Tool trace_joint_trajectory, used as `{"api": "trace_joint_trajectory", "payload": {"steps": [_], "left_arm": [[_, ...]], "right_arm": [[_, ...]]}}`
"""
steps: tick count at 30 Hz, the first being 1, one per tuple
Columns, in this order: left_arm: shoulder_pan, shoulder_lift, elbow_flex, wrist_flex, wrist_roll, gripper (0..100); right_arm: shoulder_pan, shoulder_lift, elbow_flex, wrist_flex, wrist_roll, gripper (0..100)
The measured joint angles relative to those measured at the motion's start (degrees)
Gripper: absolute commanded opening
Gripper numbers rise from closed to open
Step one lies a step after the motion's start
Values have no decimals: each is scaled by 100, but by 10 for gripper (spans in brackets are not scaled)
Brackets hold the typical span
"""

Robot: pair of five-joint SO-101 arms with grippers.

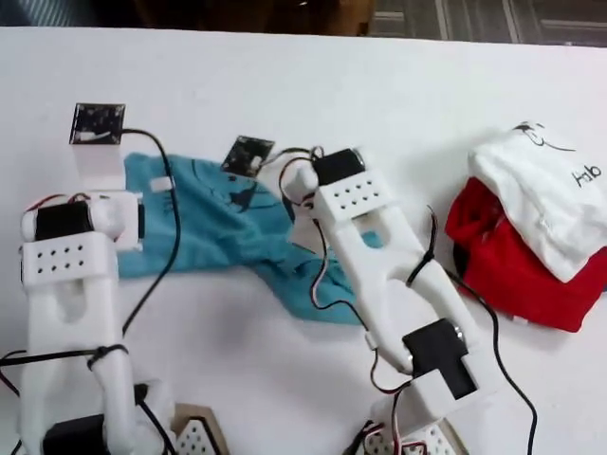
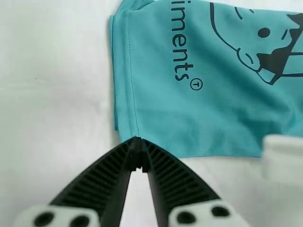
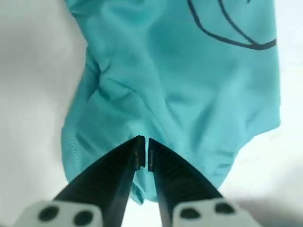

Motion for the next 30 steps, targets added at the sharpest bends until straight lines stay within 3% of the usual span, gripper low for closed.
{"api": "trace_joint_trajectory", "payload": {"steps": [6,10,18,25,30], "left_arm": [[0,0,0,0,0,27],[-9,0,0,0,0,27],[0,0,0,0,0,27],[-9,0,0,-70,0,27],[-9,0,0,-70,0,27]], "right_arm": [[158,0,0,-176,0,21],[176,0,0,325,281,26],[1090,-607,-105,1222,1064,262],[949,-967,545,1327,1169,237],[712,-985,1310,668,1055,227]]}}
